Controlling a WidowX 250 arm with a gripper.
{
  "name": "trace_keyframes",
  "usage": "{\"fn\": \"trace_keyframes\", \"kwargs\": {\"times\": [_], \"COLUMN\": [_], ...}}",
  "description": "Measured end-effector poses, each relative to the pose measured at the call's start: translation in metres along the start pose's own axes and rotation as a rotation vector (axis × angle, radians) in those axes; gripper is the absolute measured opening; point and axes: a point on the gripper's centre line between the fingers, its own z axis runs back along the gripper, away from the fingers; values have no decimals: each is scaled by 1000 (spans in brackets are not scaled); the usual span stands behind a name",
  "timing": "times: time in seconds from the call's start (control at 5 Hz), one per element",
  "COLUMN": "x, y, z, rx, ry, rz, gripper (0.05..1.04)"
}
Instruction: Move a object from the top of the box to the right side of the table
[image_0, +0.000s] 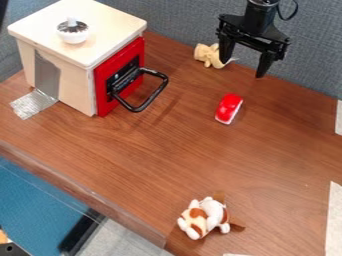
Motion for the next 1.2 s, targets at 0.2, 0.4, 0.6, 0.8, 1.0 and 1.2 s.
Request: {"fn": "trace_keyframes", "kwargs": {"times": [0.2,0.4,0.6,0.8,1.0,1.2], "x": [-9,-15,-16,-21,-19,-27], "y": [-1,28,72,93,123,142], "z": [-19,-17,10,25,48,57], "rx": [2,-5,-11,3,17,1], "ry": [54,88,81,129,145,177], "rz": [-1,49,130,116,142,148], "gripper": [1001,1001,1000,1000,1000,1000]}}
